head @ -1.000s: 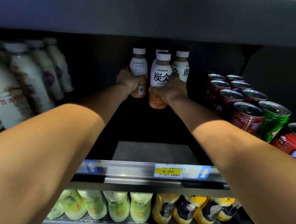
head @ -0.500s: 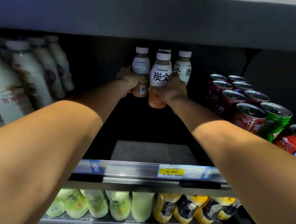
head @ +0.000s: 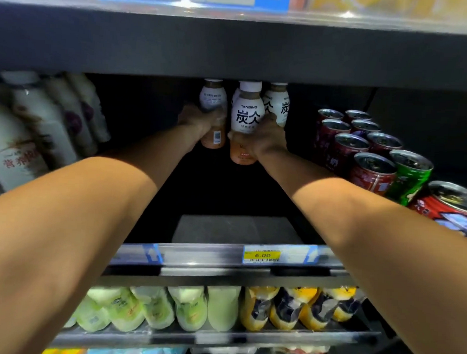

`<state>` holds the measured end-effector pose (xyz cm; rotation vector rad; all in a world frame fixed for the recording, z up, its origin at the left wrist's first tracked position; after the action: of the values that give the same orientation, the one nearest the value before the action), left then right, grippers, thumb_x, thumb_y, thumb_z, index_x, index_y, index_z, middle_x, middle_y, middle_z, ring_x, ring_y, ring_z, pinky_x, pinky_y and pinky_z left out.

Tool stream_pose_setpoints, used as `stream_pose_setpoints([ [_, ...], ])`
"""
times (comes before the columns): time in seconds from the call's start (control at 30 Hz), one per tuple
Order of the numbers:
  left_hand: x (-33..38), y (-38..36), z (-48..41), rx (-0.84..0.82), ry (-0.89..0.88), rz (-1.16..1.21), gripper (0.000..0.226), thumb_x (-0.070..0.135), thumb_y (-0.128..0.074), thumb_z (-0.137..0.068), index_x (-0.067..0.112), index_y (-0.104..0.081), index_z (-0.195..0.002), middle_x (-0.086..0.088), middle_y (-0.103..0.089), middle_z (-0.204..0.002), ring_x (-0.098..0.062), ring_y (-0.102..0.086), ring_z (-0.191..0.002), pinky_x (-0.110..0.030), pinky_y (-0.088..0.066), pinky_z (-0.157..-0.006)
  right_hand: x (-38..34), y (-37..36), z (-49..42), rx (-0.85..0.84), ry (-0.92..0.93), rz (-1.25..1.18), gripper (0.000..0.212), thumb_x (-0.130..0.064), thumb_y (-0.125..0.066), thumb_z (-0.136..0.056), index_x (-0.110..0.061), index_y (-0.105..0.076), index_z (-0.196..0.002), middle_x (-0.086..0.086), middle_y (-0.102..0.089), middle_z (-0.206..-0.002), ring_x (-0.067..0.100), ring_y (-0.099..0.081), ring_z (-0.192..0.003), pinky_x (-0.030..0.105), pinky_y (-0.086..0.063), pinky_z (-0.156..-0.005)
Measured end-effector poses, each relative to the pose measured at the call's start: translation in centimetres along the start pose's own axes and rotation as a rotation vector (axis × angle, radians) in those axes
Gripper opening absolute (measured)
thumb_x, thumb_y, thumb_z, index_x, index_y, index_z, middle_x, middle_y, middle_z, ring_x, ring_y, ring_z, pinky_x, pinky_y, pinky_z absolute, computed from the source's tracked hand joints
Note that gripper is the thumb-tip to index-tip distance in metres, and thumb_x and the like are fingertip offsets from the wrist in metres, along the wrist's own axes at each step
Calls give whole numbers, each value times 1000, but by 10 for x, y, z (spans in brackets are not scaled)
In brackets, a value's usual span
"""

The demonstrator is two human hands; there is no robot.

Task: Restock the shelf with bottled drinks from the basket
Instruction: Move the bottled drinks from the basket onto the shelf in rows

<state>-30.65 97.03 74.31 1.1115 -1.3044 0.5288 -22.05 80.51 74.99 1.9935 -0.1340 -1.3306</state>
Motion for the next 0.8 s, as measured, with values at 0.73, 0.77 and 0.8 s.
stream_pose_setpoints([
  [0.73,121,-91,435,-639,-1162,-556,38,48,-11,-95,26,-38,-79,6,-52,-80,-20,-52,-79,-35,-34,-61,87,243,360,123,-280,776,65,-60,-8,-89,-30,-65,-89,-10,-61,-85,13,-60,-82,37,-51,-73],
  [0.77,123,-109,456,-671,-1217,-540,31,44,-19,-95,26,-37,-76,5,-52,-75,-20,-55,-74,-33,-30,-55,106,255,376,132,-356,831,65,-59,-6,-90,-30,-64,-89,-10,-60,-86,13,-60,-85,36,-51,-73],
  [0.8,120,-129,474,-746,-1232,-526,24,41,-31,-91,26,-37,-73,5,-52,-68,-22,-57,-65,-31,-26,-50,123,267,393,136,-432,886,65,-58,-4,-90,-30,-63,-90,-9,-59,-87,14,-60,-88,35,-51,-73],
])
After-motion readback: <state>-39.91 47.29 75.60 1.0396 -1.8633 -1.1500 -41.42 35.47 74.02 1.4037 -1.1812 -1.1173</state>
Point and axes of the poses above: each hand's wrist, its own z-axis away from the middle knuckle, its own y-axis out of the back of the hand, x = y × z, the point moved 7 cm from there along -z, towards the middle knuckle
